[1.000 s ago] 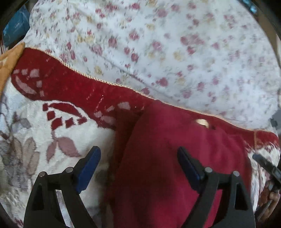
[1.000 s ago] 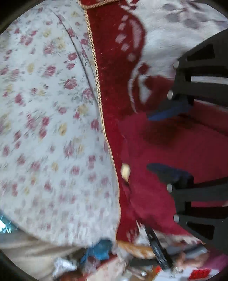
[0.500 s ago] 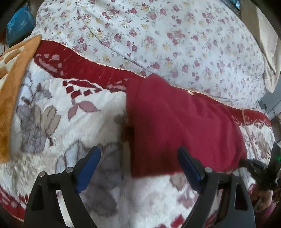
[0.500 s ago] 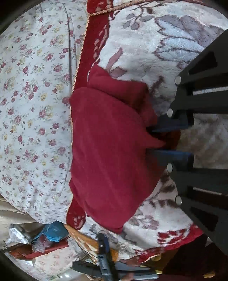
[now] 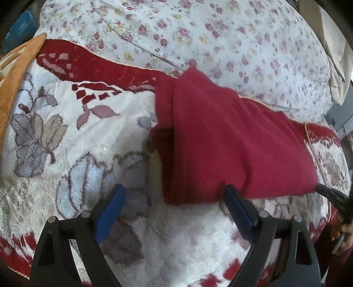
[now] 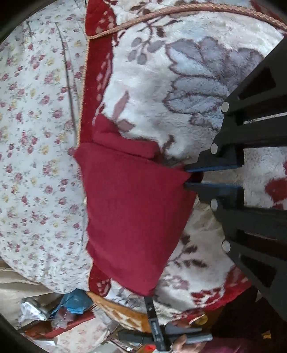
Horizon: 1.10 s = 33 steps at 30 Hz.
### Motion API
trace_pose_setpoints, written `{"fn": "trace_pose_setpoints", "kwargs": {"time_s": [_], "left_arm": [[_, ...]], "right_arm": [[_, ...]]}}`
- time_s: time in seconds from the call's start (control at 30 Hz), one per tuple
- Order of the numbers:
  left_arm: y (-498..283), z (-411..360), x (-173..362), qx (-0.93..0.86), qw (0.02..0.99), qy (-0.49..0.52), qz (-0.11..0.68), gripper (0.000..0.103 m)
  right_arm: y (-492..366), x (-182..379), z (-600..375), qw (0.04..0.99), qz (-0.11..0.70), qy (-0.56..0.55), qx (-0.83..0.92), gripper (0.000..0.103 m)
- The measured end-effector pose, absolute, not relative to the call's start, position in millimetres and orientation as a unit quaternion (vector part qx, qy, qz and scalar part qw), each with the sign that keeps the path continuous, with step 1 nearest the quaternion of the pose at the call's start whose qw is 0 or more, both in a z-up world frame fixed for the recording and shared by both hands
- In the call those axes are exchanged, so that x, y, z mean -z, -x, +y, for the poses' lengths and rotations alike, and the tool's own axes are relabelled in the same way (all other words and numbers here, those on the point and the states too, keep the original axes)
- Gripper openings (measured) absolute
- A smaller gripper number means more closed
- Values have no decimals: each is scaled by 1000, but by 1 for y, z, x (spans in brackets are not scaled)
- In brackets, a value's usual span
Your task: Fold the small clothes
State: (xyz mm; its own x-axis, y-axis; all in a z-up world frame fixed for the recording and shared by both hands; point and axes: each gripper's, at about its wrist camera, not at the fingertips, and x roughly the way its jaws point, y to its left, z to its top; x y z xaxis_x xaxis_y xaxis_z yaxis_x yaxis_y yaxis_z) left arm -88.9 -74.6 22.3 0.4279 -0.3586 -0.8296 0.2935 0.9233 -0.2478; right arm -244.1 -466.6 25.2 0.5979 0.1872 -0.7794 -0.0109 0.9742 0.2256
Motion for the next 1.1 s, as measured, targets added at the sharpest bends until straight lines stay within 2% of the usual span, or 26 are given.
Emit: {"fn": "trace_pose_setpoints", "kwargs": {"time_s": [0.07, 0.1, 0.2, 0.3, 0.33, 0.43, 0.5, 0.53, 0.8, 0.87, 0.9, 0.97, 1.03, 1.1], "left_arm": [[85, -73, -19, 192, 841, 36, 505, 89], [85, -73, -19, 194, 841, 34, 504, 89], [86, -74, -21, 205, 845, 29, 493, 83], [85, -76, -20, 218, 843, 28, 490, 71], [84, -78, -19, 221, 841, 24, 493, 63], [81, -83, -13, 240, 828, 21, 507, 26], [80, -84, -12, 232, 830, 7, 507, 17], [80, -81, -14, 235, 829, 12, 508, 10], [83, -60, -18, 235, 827, 33, 510, 9], [86, -63, -23, 224, 834, 26, 504, 14], [87, -63, -25, 218, 837, 30, 500, 19], [85, -61, -31, 208, 845, 42, 490, 52], [84, -58, -37, 197, 856, 58, 475, 63], [81, -60, -40, 186, 861, 64, 469, 63]], "right_arm": [[244, -36, -462, 893, 435, -98, -61, 38], [244, -40, -459, 895, 431, -98, -63, 41], [240, -40, -450, 895, 426, -111, -68, 42], [233, -34, -441, 893, 426, -125, -77, 42], [231, -32, -438, 893, 426, -125, -79, 42], [222, -23, -429, 890, 432, -117, -85, 42], [216, -14, -429, 886, 445, -112, -74, 42], [214, -10, -431, 883, 448, -120, -75, 42], [212, -19, -428, 882, 446, -123, -84, 42], [209, -32, -418, 887, 433, -125, -104, 46], [205, -38, -411, 888, 426, -124, -118, 51], [187, -46, -389, 889, 421, -112, -139, 55], [165, -47, -367, 892, 415, -92, -151, 55], [135, -44, -343, 893, 416, -69, -157, 55]]}}
